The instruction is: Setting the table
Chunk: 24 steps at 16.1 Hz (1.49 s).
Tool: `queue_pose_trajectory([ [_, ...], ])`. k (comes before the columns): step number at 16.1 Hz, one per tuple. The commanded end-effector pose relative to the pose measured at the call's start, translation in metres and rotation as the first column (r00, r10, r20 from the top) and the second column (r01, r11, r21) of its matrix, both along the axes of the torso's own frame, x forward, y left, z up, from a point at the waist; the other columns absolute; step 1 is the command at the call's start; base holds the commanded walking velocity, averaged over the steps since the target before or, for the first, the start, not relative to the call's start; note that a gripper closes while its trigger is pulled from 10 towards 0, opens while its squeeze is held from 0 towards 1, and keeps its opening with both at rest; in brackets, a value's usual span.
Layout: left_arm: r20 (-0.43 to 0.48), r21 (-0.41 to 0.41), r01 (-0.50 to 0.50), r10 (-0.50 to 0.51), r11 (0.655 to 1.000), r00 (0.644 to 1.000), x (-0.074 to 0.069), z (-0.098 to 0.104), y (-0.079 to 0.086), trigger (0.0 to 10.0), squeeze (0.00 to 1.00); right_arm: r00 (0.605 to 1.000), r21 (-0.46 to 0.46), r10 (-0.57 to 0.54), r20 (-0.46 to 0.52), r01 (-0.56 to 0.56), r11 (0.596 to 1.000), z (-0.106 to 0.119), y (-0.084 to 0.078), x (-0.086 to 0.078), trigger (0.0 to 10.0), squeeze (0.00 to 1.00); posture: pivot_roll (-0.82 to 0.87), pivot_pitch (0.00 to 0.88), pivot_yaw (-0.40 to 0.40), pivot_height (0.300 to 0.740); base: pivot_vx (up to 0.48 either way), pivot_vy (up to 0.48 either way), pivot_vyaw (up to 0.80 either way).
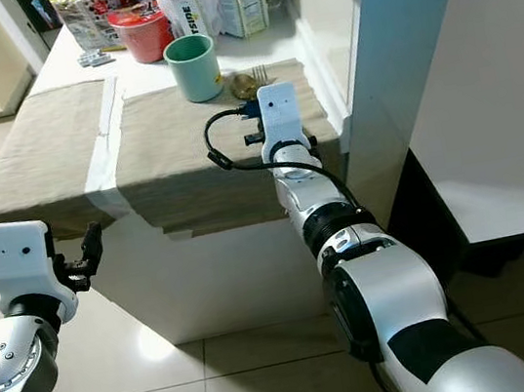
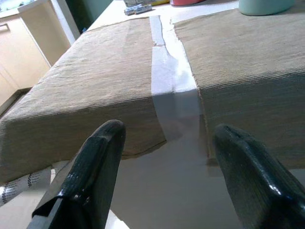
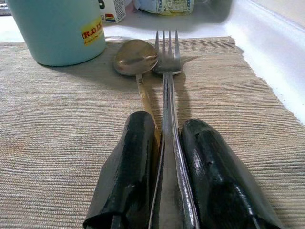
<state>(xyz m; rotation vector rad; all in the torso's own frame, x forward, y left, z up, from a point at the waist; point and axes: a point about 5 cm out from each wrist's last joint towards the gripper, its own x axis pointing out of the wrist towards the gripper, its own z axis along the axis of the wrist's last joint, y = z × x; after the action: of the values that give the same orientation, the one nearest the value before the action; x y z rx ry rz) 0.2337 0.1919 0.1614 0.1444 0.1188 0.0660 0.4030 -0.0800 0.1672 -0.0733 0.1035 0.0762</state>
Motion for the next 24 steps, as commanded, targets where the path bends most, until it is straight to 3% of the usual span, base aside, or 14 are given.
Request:
queue_pose_trajectory([
  [1, -0.006, 0.002, 0.000, 0.000, 1.000, 1.000, 0.000, 0.001, 0.000, 10.0, 0.00, 0.999, -0.019, 0.033, -0.043, -0.034, 0.999, -0.007, 0.006, -0.003, 0.0, 0.00, 0.13, 0.123, 0.112, 0.740, 0.000, 0.000, 0.00],
  [9, -0.011, -0.006, 0.000, 0.000, 1.000, 1.000, 0.001, -0.002, -0.003, 10.0, 0.00, 0.990, -0.075, 0.091, 0.109, -0.083, 0.994, 0.020, 0.022, 0.001, 0.0, 0.00, 0.12, 0.132, 0.109, 0.740, 0.000, 0.000, 0.00],
  [18, -0.019, -0.015, 0.005, -0.006, 1.000, 1.000, 0.001, -0.006, -0.007, 10.0, 0.00, 0.953, -0.144, 0.027, 0.303, 0.018, 0.989, 0.050, 0.012, 0.005, 0.0, 0.00, 0.11, 0.136, 0.101, 0.740, 0.000, 0.000, 0.00],
  [24, -0.022, -0.019, 0.006, -0.007, 1.000, 1.000, 0.001, -0.008, -0.008, 10.0, 0.00, 0.911, -0.105, -0.009, 0.413, 0.057, 0.993, 0.069, 0.009, 0.005, 0.0, 0.00, 0.10, 0.136, 0.100, 0.740, 0.000, 0.000, 0.00],
])
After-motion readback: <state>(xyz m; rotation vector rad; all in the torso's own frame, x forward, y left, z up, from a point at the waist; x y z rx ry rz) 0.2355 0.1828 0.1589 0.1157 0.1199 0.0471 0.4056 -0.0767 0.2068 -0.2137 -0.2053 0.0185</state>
